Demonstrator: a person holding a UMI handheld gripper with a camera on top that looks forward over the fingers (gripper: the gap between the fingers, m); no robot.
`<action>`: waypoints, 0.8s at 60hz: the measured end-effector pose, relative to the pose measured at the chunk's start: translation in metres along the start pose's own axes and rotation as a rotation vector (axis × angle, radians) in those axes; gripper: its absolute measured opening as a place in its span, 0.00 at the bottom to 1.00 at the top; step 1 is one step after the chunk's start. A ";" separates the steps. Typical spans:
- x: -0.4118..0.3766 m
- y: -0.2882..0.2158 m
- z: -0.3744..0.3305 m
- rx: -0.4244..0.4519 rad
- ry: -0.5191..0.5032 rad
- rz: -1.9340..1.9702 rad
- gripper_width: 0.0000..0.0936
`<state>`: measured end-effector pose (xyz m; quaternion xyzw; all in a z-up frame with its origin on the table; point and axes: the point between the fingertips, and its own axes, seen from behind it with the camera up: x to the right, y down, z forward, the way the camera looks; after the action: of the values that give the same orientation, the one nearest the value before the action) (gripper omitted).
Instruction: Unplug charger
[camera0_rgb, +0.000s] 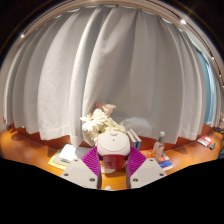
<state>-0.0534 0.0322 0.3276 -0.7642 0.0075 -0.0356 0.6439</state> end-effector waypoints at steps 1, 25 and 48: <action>0.010 0.003 -0.001 0.002 0.006 -0.012 0.34; 0.185 0.225 0.014 -0.369 0.027 -0.024 0.35; 0.185 0.315 0.016 -0.487 -0.030 -0.010 0.50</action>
<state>0.1434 -0.0162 0.0232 -0.8974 0.0024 -0.0246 0.4405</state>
